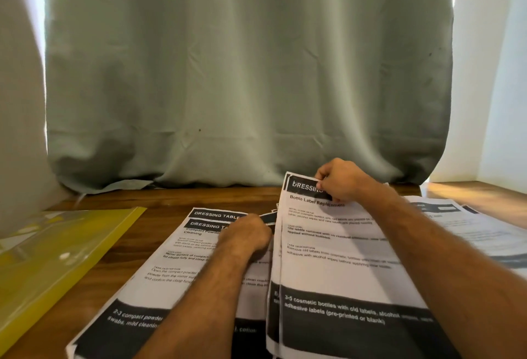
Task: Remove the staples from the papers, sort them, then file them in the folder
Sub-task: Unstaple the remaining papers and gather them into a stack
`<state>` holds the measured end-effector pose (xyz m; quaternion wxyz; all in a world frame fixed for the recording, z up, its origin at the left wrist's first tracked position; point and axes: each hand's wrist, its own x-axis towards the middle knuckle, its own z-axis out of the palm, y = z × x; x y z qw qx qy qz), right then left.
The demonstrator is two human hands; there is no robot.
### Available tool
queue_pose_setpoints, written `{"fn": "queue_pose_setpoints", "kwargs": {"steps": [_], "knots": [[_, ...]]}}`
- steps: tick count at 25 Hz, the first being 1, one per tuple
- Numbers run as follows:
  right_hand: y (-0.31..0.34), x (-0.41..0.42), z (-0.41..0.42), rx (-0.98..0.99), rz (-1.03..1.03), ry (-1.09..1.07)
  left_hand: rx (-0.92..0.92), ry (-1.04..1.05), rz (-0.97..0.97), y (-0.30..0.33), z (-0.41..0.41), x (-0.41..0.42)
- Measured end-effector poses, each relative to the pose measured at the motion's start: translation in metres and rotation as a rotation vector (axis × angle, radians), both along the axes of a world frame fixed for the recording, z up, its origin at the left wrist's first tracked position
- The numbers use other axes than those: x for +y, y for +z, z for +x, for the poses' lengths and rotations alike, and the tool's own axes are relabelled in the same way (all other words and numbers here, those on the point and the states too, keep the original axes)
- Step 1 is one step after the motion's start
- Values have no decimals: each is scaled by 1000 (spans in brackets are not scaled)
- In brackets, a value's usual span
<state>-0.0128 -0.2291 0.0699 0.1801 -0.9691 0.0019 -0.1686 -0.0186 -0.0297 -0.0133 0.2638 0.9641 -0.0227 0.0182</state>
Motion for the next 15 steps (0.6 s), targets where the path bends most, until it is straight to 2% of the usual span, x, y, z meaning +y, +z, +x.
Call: {"fn": "queue_pose_setpoints", "kwargs": {"steps": [3,5,7,11,13,15], "knots": [[12,-7,-4,-27,-75,-25,110,-15,-46,-5,10,4],[17,-12,-5,-64,-91,-29,129,-2,17,-5,19,7],[16,-16,-6,-108,-46,-19,79,36,111,-4,27,13],[0,-23,-16,-184,45,17,20,121,155,-4,40,21],[-15,-25,-19,-217,96,28,-100,124,188,-5,41,19],[-29,-26,-21,-258,155,35,-248,73,90,0,38,10]]}}
